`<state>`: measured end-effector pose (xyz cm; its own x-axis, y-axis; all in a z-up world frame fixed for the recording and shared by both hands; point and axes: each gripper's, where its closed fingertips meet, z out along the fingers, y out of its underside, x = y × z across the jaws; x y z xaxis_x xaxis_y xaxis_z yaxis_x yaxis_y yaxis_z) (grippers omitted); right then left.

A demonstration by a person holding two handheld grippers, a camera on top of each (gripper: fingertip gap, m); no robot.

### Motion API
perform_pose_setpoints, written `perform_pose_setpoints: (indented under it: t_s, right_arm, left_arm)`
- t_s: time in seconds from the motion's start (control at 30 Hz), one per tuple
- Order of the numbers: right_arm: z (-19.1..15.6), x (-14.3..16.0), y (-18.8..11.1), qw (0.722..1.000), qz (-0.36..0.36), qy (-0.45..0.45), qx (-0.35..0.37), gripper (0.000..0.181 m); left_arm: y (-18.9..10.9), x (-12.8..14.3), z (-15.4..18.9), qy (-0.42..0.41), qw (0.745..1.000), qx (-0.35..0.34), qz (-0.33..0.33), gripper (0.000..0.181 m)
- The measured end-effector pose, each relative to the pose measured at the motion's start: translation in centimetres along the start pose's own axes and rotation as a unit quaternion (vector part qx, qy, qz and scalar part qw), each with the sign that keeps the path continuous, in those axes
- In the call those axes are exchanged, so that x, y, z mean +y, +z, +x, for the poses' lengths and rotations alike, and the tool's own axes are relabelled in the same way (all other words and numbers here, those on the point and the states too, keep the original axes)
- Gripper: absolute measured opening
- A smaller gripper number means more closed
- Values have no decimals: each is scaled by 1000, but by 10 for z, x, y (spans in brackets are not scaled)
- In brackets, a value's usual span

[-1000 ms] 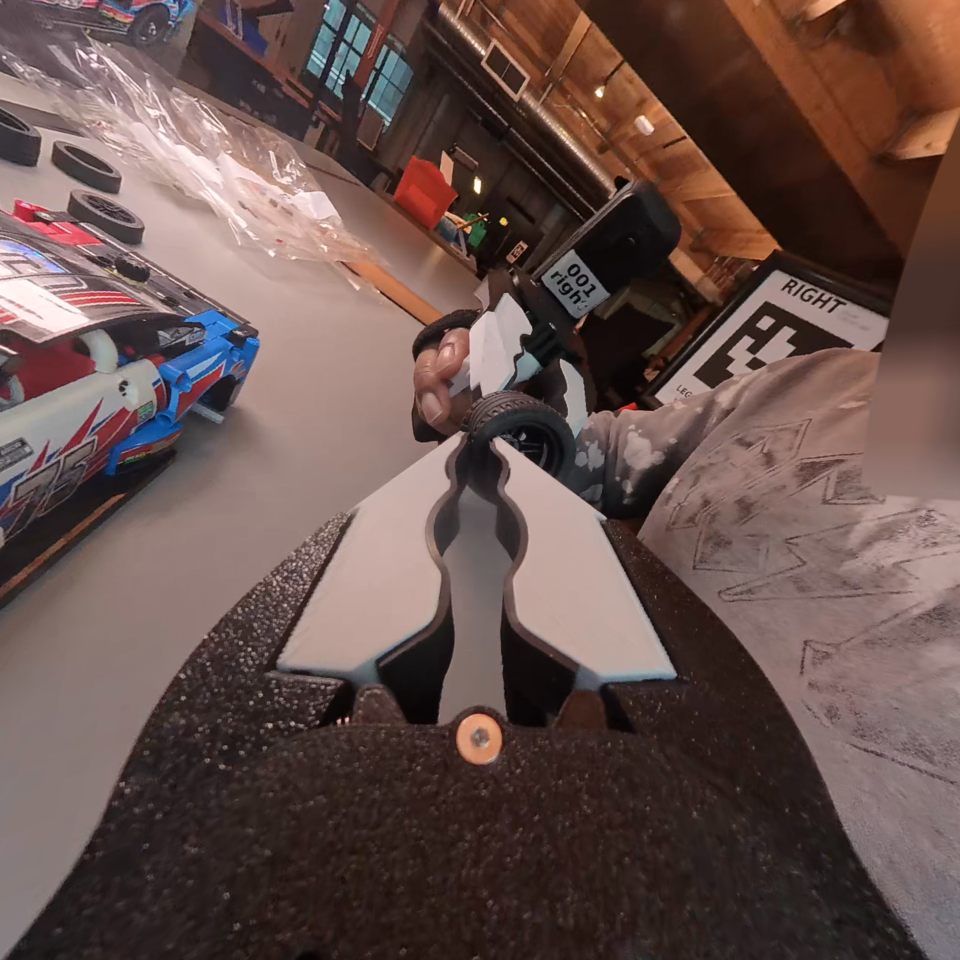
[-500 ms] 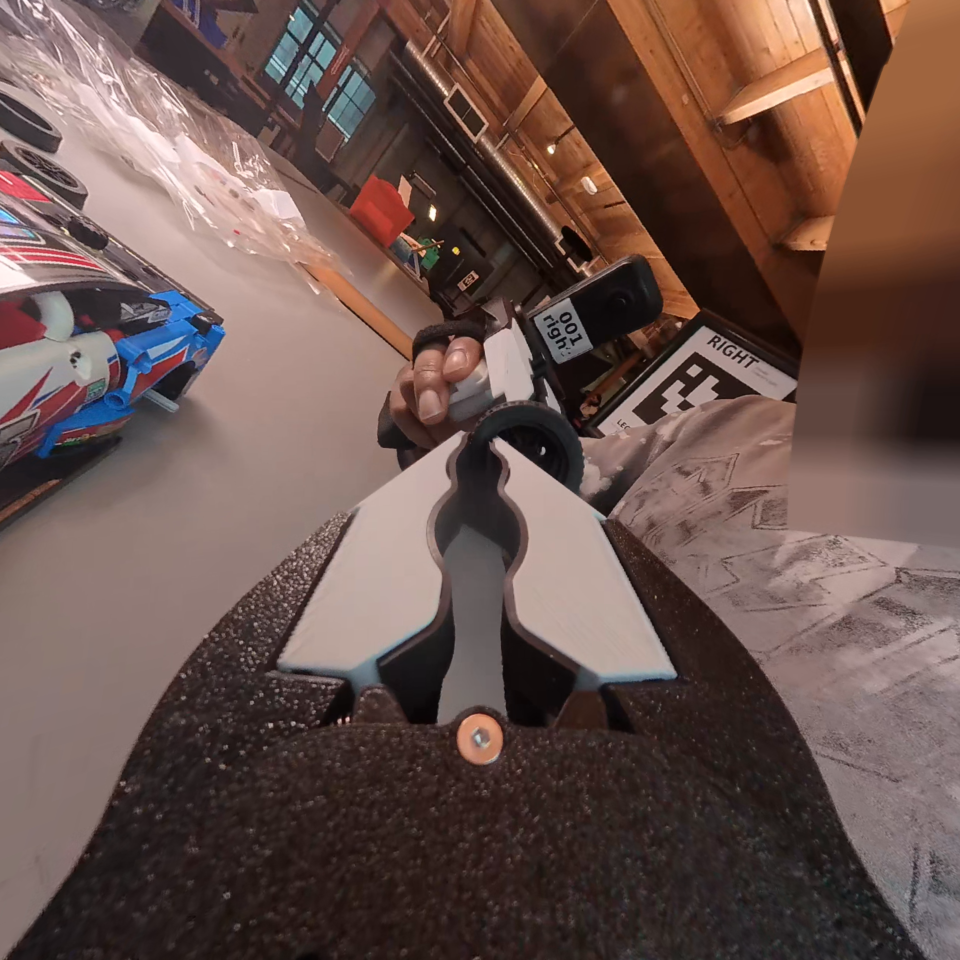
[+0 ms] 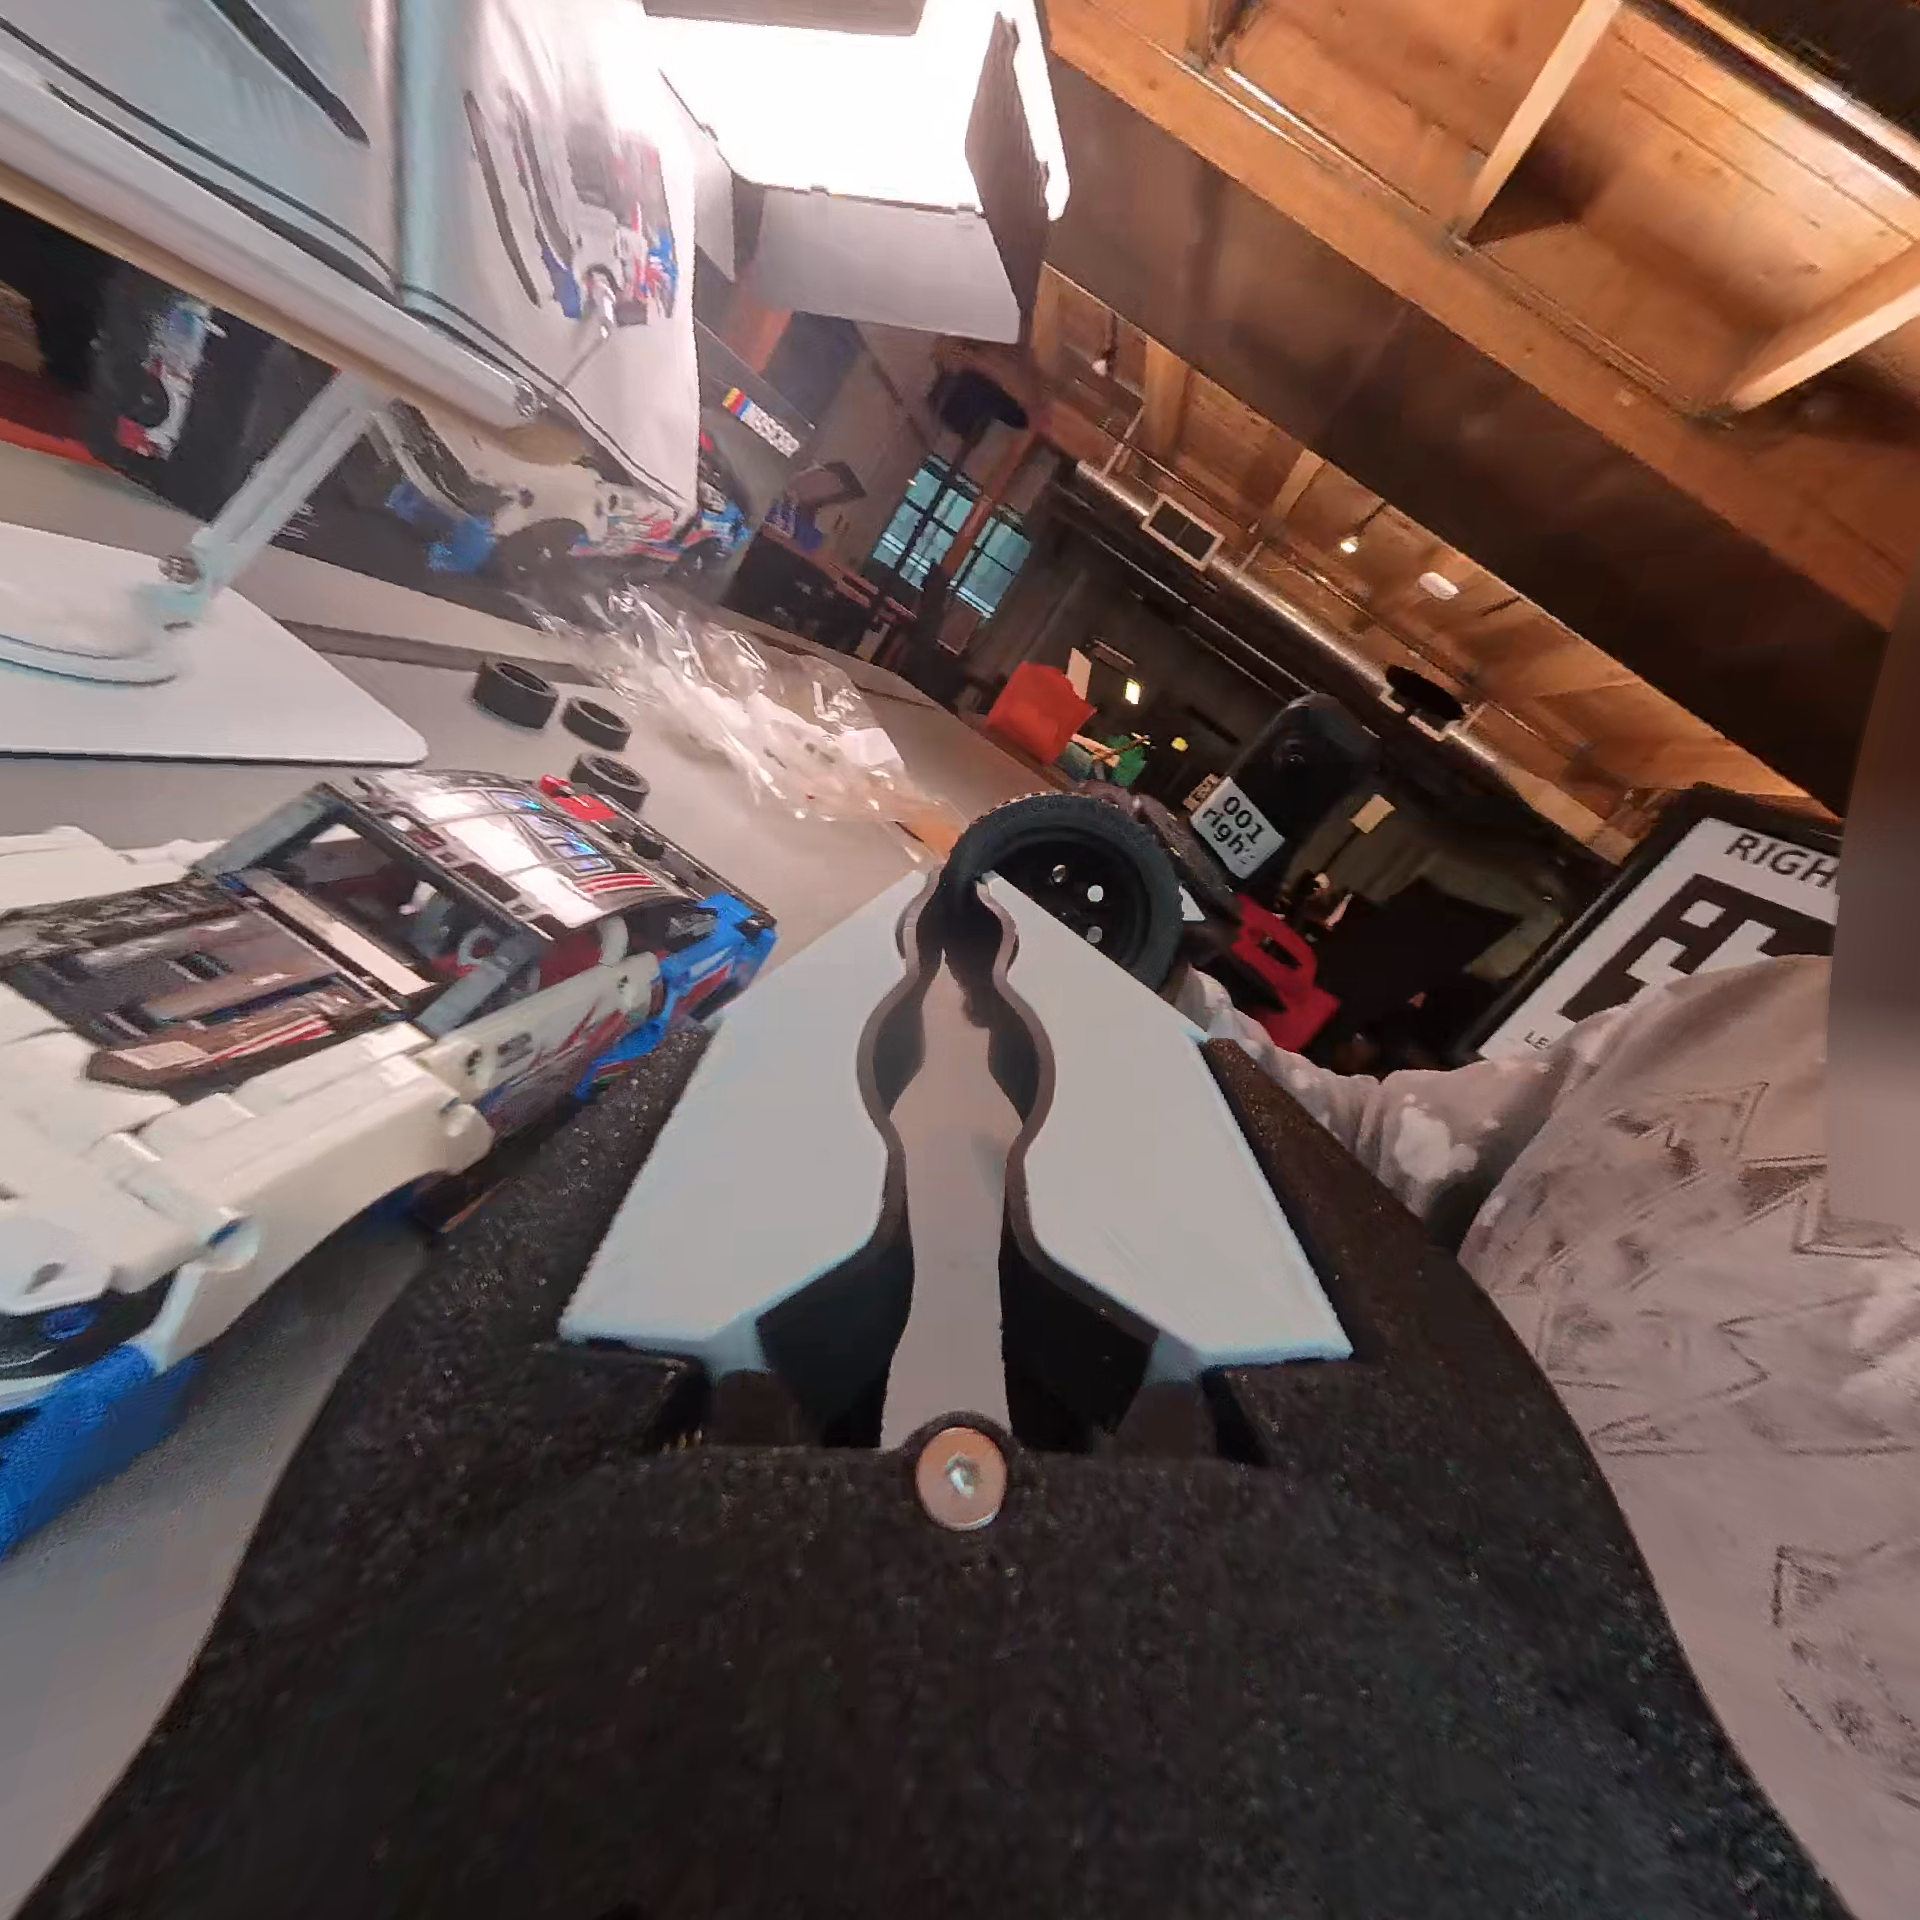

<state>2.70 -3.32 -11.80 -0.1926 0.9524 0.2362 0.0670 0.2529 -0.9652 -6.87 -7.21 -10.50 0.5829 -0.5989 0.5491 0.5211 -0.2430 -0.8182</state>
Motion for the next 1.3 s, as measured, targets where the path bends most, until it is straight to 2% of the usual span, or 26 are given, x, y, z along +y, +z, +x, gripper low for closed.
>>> perform_pose_setpoints:
  t_s: [0.13, 0.2, 0.23, 0.37, 0.53, 0.6, 0.67, 0.77, 0.87, 0.93, 0.97, 1.03, 1.07, 1.13, 1.2, 1.23, 1.3]
  right_arm:
    - [-12, 4, 20, 999, -16, -30, 1, 1]
    - [-22, 3, 28, 999, -19, -31, -14, 21]
    - [-27, 0, 30, 999, -14, -30, -22, 22]
    - [-40, -14, 34, 998, 8, -25, -50, 21]
    - [-50, -16, 34, 997, 7, -45, -64, 9]
    - [-51, -14, 34, 997, -3, -46, -65, 4]
    - [-48, -14, 36, 998, -4, -12, -54, 3]
    - [-43, -13, 36, 990, 23, 118, -77, 3]
    - [-39, -11, 36, 966, 52, 230, -107, 2]
    - [-37, -12, 36, 938, 70, 312, -136, 3]
    - [-35, -13, 35, 913, 85, 367, -158, 2]
    - [-37, -16, 27, 828, 124, 497, -230, 1]
    - [-37, -9, 29, 804, 121, 534, -231, 1]
    - [-35, -1, 31, 813, 114, 531, -211, 1]
    - [-26, -4, 33, 843, 108, 489, -194, 2]
    - [-22, -4, 33, 863, 102, 460, -181, 2]
    - [-14, 2, 33, 926, 74, 349, -126, 2]
  left_arm:
    - [14, 11, 12, -28, 999, 41, -16, 1]
    - [19, 20, 16, -36, 997, 53, -31, 1]
    - [20, 23, 17, -46, 996, 61, -36, 1]
    - [27, 41, 25, -54, 993, 80, -71, 2]
    - [34, 50, 28, -66, 991, 84, -85, 2]
    - [36, 54, 25, -50, 992, 65, -92, 1]
    - [37, 51, 21, -35, 995, 48, -85, 2]
    - [35, 47, 17, 9, 997, 16, -77, 1]
    - [34, 42, 13, 40, 997, -13, -59, 1]
    - [33, 35, 15, 90, 994, -35, -42, 1]
    - [31, 28, 16, 127, 990, -52, -23, 2]
    - [13, -6, 13, 217, 970, -105, 39, 1]
    - [5, -18, 17, 255, 959, -110, 54, 1]
    - [2, -16, 21, 272, 955, -107, 41, 1]
    - [7, -1, 14, 253, 961, -111, 15, 2]
    - [10, 6, 10, 227, 968, -107, -4, 2]
    - [17, 24, -5, 163, 979, -109, -61, 3]
